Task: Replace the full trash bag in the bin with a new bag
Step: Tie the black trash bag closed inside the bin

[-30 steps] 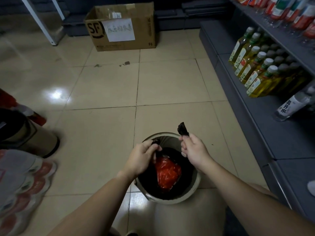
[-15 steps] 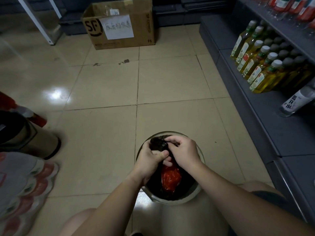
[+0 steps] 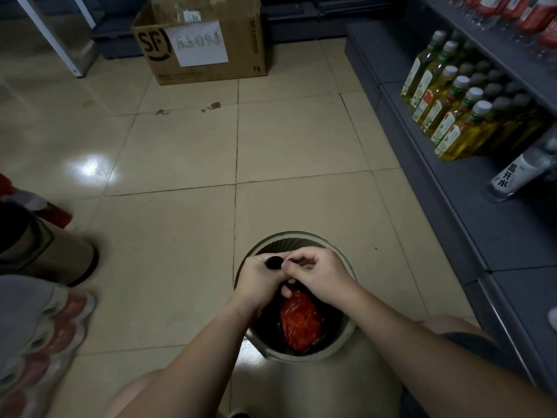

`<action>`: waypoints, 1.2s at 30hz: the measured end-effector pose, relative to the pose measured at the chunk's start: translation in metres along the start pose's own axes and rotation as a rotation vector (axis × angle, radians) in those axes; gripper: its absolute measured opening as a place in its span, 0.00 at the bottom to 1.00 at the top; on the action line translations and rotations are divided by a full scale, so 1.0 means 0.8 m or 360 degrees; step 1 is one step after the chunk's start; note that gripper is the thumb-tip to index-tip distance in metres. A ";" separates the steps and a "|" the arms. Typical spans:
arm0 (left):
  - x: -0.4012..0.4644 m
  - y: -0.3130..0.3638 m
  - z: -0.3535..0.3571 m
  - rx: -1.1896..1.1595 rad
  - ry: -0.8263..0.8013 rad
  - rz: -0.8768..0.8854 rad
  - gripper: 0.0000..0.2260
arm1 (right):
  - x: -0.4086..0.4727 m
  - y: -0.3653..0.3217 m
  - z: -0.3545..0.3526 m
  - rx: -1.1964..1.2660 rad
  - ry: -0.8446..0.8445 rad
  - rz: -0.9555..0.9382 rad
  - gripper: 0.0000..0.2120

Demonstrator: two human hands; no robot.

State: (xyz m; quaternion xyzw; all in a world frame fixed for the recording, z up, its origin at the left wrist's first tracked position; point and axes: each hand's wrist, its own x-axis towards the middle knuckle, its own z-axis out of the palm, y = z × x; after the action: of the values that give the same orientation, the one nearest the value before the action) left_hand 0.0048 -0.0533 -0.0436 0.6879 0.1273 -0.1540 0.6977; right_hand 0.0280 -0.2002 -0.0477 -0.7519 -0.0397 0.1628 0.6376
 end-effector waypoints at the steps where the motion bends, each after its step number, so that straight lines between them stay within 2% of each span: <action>1: 0.000 0.000 0.002 0.0009 0.0023 0.0008 0.07 | 0.001 0.000 0.001 -0.0023 0.0047 0.0027 0.05; 4: -0.003 -0.001 0.004 0.0051 0.0120 0.0052 0.07 | 0.001 -0.003 -0.002 -0.0106 0.0203 0.0083 0.08; 6: -0.004 0.000 0.003 0.0153 0.0200 0.0059 0.02 | 0.003 -0.005 -0.003 -0.0133 0.0247 0.0109 0.09; 8: -0.002 -0.004 -0.002 0.0235 0.0293 0.0065 0.10 | 0.005 -0.009 -0.003 -0.0168 0.0275 0.0107 0.08; 10: -0.004 -0.002 -0.002 0.0189 0.0317 0.0106 0.09 | 0.007 -0.012 -0.003 -0.0216 0.0303 0.0115 0.06; 11: -0.006 0.001 -0.001 0.0159 0.0288 0.0142 0.03 | 0.008 -0.013 -0.004 -0.0213 0.0312 0.0128 0.06; 12: -0.008 0.003 0.000 0.0147 0.0262 0.0180 0.06 | 0.009 -0.013 -0.005 -0.0201 0.0308 0.0144 0.07; 14: -0.010 0.008 0.004 0.0158 0.0178 0.0219 0.18 | 0.009 -0.012 -0.006 -0.0209 0.0269 0.0174 0.08; 15: -0.011 0.008 0.005 0.0155 0.0154 0.0231 0.18 | 0.009 -0.011 -0.006 -0.0220 0.0245 0.0183 0.08; 18: -0.014 0.009 0.003 0.0163 0.0169 0.0275 0.11 | 0.010 -0.008 -0.009 -0.0245 0.0232 0.0213 0.10; 21: -0.017 0.004 -0.004 0.0368 0.0208 0.0296 0.03 | 0.012 -0.006 -0.011 -0.0252 0.0278 0.0250 0.12; 26: -0.014 -0.003 -0.011 0.0785 0.0105 0.0273 0.05 | 0.013 -0.006 -0.004 -0.0356 0.0347 0.0259 0.13; 29: -0.014 -0.004 -0.008 0.0698 -0.0013 0.0275 0.07 | 0.010 -0.002 0.004 -0.0182 0.0313 0.0318 0.07; 30: -0.013 -0.002 -0.007 0.0665 0.0009 0.0262 0.08 | 0.008 0.000 0.005 -0.0204 0.0317 0.0293 0.04; 33: -0.008 0.001 -0.010 0.0589 0.0147 0.0176 0.08 | 0.002 0.010 -0.001 -0.0490 0.0275 0.0099 0.06; 35: -0.006 0.004 -0.011 0.0478 0.0187 0.0089 0.07 | -0.004 0.013 -0.005 -0.0603 0.0176 -0.0034 0.00; 36: -0.006 0.004 -0.012 0.0438 0.0200 0.0056 0.07 | -0.008 0.016 -0.006 -0.0664 0.0125 -0.0095 0.04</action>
State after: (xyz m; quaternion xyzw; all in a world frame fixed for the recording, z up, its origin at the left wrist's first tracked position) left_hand 0.0023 -0.0436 -0.0390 0.7875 0.1364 -0.1143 0.5901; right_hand 0.0215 -0.2089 -0.0583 -0.8718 -0.0701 0.1026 0.4738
